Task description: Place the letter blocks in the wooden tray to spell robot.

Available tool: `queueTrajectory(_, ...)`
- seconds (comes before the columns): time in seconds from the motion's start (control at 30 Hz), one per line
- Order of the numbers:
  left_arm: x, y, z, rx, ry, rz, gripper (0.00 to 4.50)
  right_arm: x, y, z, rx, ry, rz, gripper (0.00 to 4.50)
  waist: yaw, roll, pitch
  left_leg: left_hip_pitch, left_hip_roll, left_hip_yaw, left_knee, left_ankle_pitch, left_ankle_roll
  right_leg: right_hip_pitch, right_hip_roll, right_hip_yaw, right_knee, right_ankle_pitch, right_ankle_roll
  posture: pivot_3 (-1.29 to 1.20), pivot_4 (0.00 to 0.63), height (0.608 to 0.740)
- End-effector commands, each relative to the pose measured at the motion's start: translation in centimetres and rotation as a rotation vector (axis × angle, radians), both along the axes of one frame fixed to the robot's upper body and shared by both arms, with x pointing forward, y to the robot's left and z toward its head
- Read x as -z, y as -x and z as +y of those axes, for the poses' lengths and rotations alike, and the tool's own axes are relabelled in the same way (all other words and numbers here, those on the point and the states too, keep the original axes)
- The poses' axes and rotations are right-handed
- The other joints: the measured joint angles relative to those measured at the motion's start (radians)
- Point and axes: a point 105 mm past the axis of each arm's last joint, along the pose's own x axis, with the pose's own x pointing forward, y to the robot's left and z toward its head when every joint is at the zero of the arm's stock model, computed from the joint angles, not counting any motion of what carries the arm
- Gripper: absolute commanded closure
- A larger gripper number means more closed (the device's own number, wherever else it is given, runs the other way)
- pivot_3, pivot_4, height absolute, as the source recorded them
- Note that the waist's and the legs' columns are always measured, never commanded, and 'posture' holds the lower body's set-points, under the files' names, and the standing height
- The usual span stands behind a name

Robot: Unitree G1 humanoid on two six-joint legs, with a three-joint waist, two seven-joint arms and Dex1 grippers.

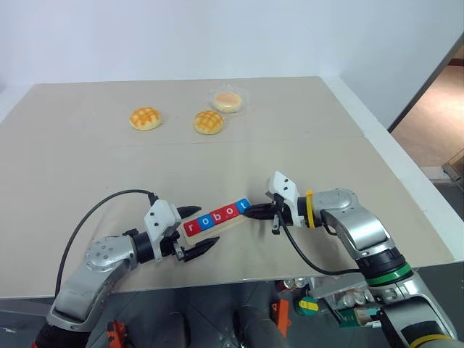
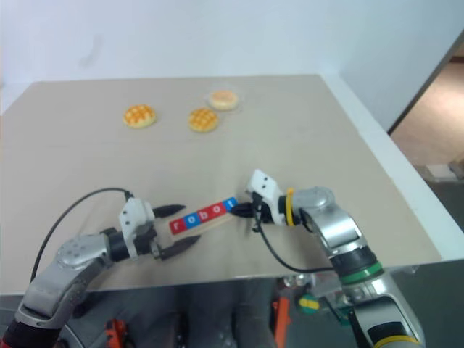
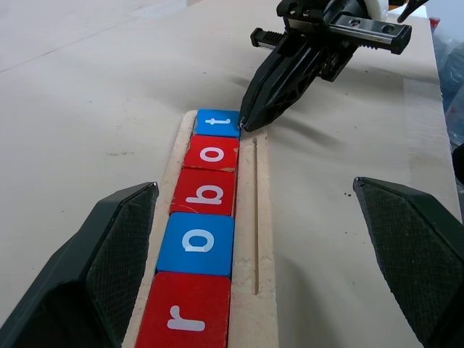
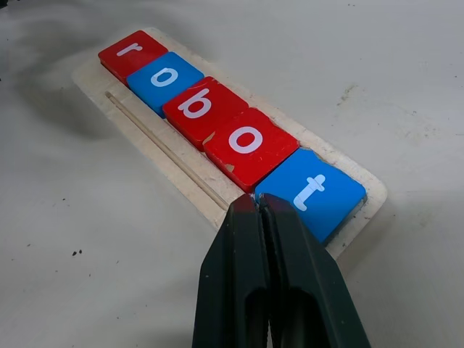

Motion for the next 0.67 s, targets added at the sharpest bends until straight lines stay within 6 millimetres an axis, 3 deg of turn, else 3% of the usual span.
queueTrajectory(0.03, -1.0, 0.4, -0.5, 0.018, 0.014, -0.052, 0.0, -0.9, -0.1, 0.3, -0.019, -0.005, -0.045, 4.46, 0.0, 0.0, 0.0, 0.0, 0.0, 0.0, 0.0, 0.0, 0.0, 0.0, 0.0, 0.0, 0.0, 0.0, 0.0, 0.0, 0.15, 0.74)
queueTrajectory(0.13, -0.9, 0.4, -0.5, 0.018, 0.014, -0.052, 0.0, -1.0, -0.1, 0.4, -0.025, -0.009, -0.044, 4.46, 0.0, 0.0, 0.0, 0.0, 0.0, 0.0, 0.0, 0.0, 0.0, 0.0, 0.0, 0.0, 0.0, 0.0, 0.0, 0.0, 0.15, 0.74)
queueTrajectory(0.27, -1.4, -0.3, 0.7, -0.053, 0.048, -0.048, 0.0, -2.6, -0.6, -0.3, 0.011, -0.049, -0.075, 4.46, 0.0, 0.0, 0.0, 0.0, 0.0, 0.0, 0.0, 0.0, 0.0, 0.0, 0.0, 0.0, 0.0, 0.0, 0.0, 0.0, 0.15, 0.74)
queueTrajectory(0.4, -2.5, -2.1, 4.3, -0.222, 0.078, -0.068, 0.0, -5.6, -1.3, -3.0, 0.105, -0.142, -0.121, 3.31, 0.001, 0.0, 0.0, 0.0, 0.0, 0.0, 0.0, 0.0, 0.0, 0.0, 0.0, 0.0, 0.0, 0.0, 0.0, 0.0, 0.15, 0.74)
queueTrajectory(0.67, -2.4, -4.8, 10.5, -0.487, -0.013, -0.121, 0.0, -6.6, -2.5, -7.8, 0.319, -0.297, -0.178, 0.5, 0.001, 0.0, 0.0, 0.0, 0.0, 0.0, 0.0, 0.0, 0.0, 0.0, 0.0, -0.001, 0.0, 0.0, 0.0, 0.0, 0.15, 0.74)
